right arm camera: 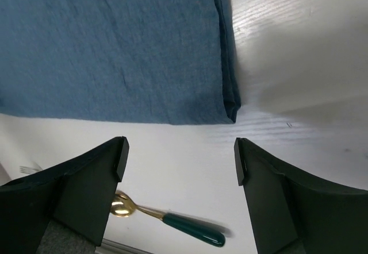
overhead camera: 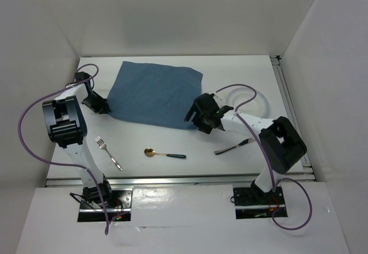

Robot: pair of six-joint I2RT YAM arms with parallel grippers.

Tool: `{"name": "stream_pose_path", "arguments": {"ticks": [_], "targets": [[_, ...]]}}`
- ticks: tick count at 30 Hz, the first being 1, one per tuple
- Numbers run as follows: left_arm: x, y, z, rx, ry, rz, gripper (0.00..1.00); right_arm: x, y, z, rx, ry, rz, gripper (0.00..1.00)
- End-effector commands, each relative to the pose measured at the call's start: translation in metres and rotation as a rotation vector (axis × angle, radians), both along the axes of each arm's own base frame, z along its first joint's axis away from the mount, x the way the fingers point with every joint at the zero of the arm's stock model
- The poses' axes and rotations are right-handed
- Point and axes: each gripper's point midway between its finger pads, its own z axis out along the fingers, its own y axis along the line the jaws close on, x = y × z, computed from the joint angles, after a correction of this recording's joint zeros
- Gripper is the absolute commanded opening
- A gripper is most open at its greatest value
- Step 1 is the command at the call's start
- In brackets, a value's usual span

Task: Set the dinner table for one person

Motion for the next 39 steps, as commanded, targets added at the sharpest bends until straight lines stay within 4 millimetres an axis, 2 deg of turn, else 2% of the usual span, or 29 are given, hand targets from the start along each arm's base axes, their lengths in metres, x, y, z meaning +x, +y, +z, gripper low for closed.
{"name": "stream_pose_path", "arguments": {"ticks": [1, 2, 3, 7, 9, 10, 12, 13, 16, 20, 25, 26, 28, 31, 32, 36, 39], "targets": [[0.007, 0.002, -0.003, -0.003, 0.001, 0.007, 0.21, 0.018, 0.005, 0.004, 0.060, -0.057, -0.120, 0.86], [0.007, 0.002, -0.003, -0.003, 0.001, 0.007, 0.13, 0.019, 0.005, 0.003, 0.066, -0.064, -0.120, 0.85], [0.008, 0.000, -0.002, -0.011, -0.002, 0.005, 0.00, 0.025, 0.007, 0.000, 0.073, -0.062, -0.148, 0.83], [0.006, 0.011, 0.015, 0.033, -0.017, 0.026, 0.00, 0.031, 0.013, -0.009, 0.051, -0.037, -0.177, 0.82], [0.000, 0.019, 0.024, 0.061, -0.022, 0.046, 0.00, 0.029, 0.016, -0.014, 0.044, -0.029, -0.168, 0.82], [-0.005, 0.027, 0.034, 0.063, -0.041, 0.081, 0.00, 0.029, 0.016, -0.014, 0.044, -0.029, -0.168, 0.82], [-0.014, 0.041, 0.041, 0.074, -0.050, 0.129, 0.00, 0.023, 0.019, -0.015, 0.030, -0.028, -0.155, 0.83], [-0.016, 0.044, 0.049, 0.083, -0.076, 0.139, 0.00, 0.019, 0.023, -0.015, 0.030, -0.028, -0.143, 0.83], [-0.022, 0.051, 0.057, 0.091, -0.097, 0.161, 0.00, 0.013, 0.020, -0.021, 0.002, -0.014, -0.141, 0.84], [-0.024, 0.054, 0.063, 0.095, -0.105, 0.170, 0.00, 0.006, 0.020, -0.025, -0.001, -0.014, -0.141, 0.84], [-0.026, 0.050, 0.069, 0.085, -0.121, 0.153, 0.00, -0.008, 0.041, -0.030, 0.047, 0.020, -0.087, 0.82], [-0.026, 0.050, 0.069, 0.085, -0.121, 0.153, 0.00, -0.006, 0.045, -0.030, 0.059, 0.019, -0.081, 0.82], [-0.026, 0.050, 0.072, 0.088, -0.130, 0.153, 0.00, -0.017, 0.056, -0.034, 0.076, 0.050, -0.061, 0.78], [-0.028, 0.049, 0.075, 0.092, -0.129, 0.145, 0.00, -0.022, 0.062, -0.046, 0.083, 0.075, -0.052, 0.75], [-0.028, 0.049, 0.075, 0.095, -0.129, 0.136, 0.00, -0.019, 0.065, -0.042, 0.092, 0.067, -0.051, 0.75], [-0.029, 0.051, 0.078, 0.106, -0.135, 0.140, 0.00, -0.019, 0.073, -0.047, 0.090, 0.080, -0.036, 0.68], [-0.029, 0.051, 0.078, 0.106, -0.135, 0.140, 0.00, -0.014, 0.079, -0.042, 0.097, 0.074, -0.035, 0.44]]}}
